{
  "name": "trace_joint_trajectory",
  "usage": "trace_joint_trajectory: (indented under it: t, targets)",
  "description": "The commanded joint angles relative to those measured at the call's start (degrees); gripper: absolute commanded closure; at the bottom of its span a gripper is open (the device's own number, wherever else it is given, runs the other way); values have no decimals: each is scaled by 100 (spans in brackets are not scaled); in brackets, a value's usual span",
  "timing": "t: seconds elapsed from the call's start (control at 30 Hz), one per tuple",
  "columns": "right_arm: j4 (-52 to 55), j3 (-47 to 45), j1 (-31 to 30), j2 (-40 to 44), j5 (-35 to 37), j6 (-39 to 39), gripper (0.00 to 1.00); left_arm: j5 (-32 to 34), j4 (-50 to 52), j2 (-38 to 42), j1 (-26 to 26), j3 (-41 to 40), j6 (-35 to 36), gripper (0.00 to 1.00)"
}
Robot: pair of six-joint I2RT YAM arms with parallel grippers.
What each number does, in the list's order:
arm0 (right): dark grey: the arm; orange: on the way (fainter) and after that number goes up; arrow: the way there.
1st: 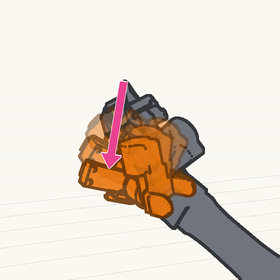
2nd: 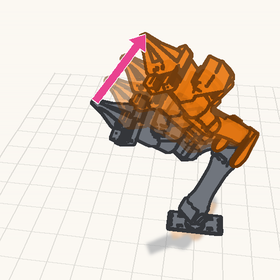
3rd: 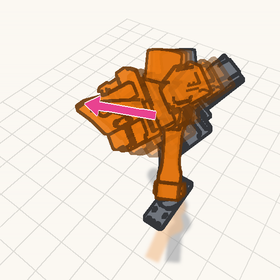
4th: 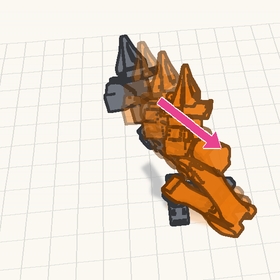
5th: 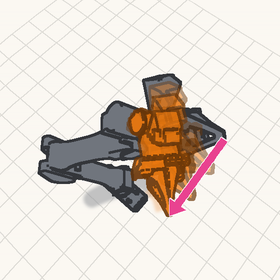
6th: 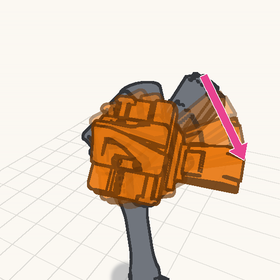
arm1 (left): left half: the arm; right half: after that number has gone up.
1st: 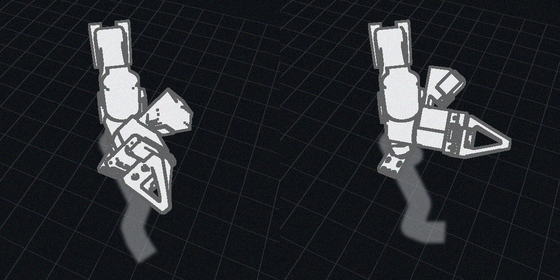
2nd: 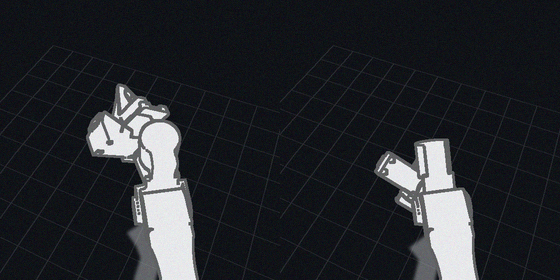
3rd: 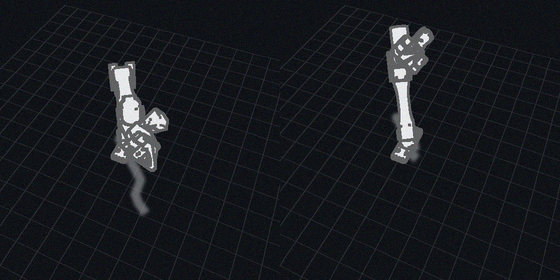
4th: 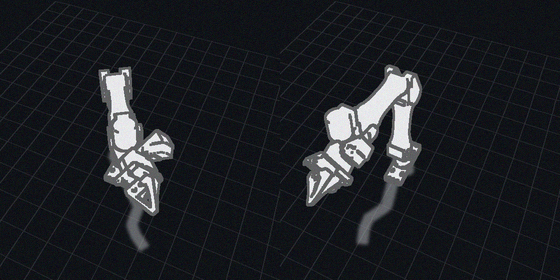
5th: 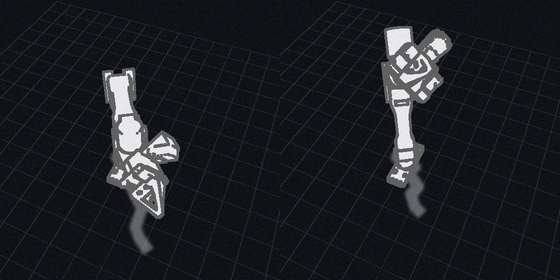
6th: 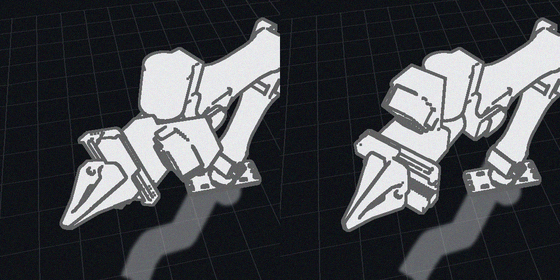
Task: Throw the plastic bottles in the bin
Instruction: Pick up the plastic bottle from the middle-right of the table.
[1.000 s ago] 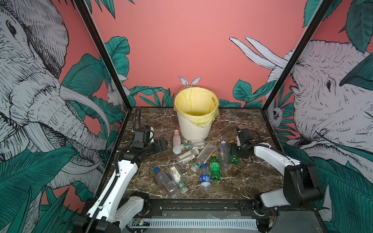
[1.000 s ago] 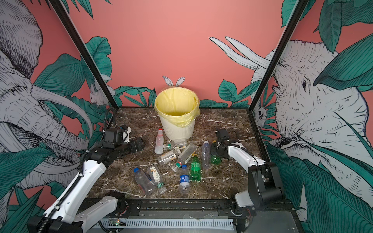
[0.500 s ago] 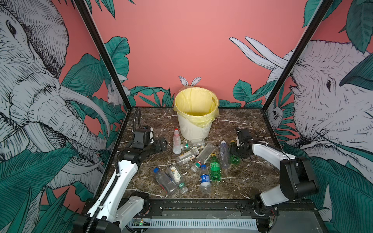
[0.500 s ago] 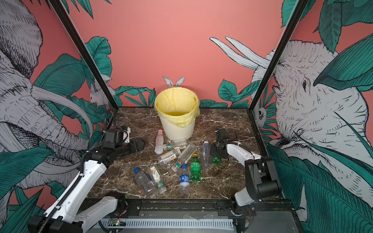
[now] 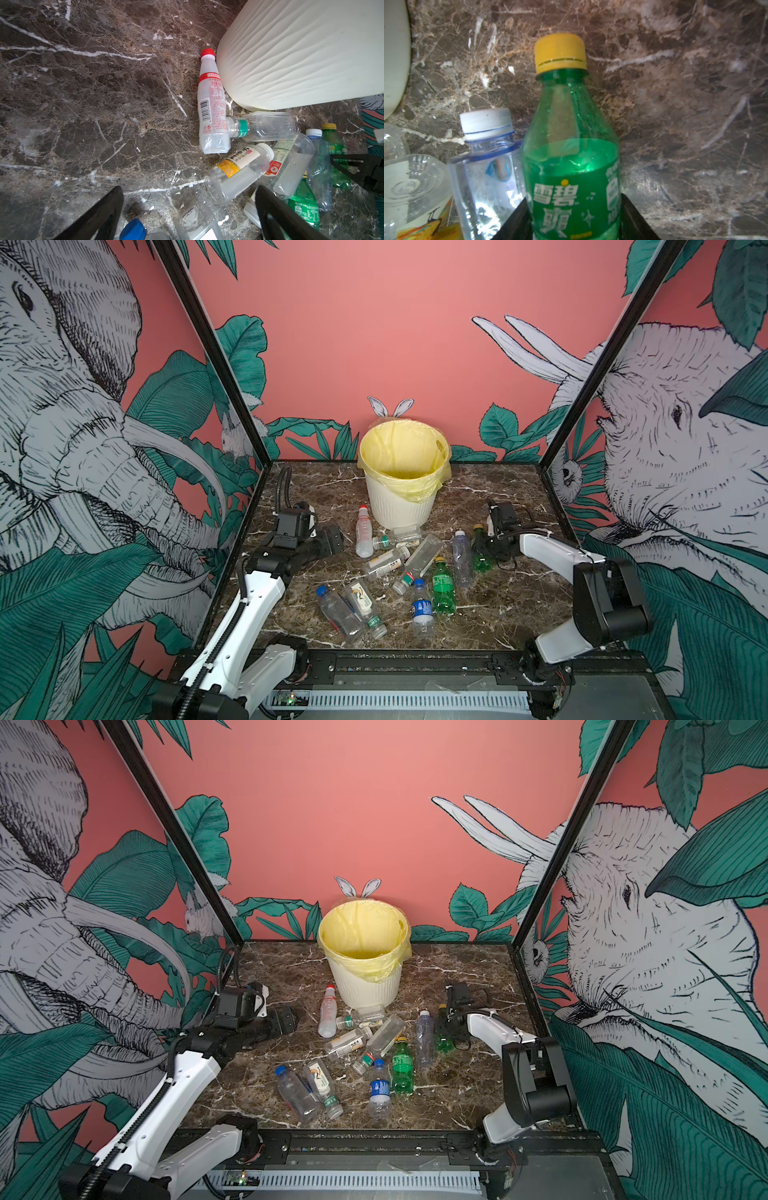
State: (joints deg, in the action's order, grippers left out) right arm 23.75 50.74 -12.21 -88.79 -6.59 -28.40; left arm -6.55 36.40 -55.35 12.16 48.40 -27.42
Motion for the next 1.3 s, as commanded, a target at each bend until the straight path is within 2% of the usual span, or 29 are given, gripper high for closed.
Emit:
trace_joint_trajectory:
  t: [0.0,0.3,0.83,1.27]
  targets:
    - [26,-63,34,-169,-52,-58,49,83,-20,127,-32,-71,-53,1]
    - [122,-62,53,282,-77,-114,54,108,-32,223,-40,-151,-95,1]
    - [232,-45,53,1084,-472,-324,54,118,-40,219,-47,-151,-74,1]
    - [-98,-151,57,1639,-906,-531,54,145,-27,244,-56,-170,-64,1]
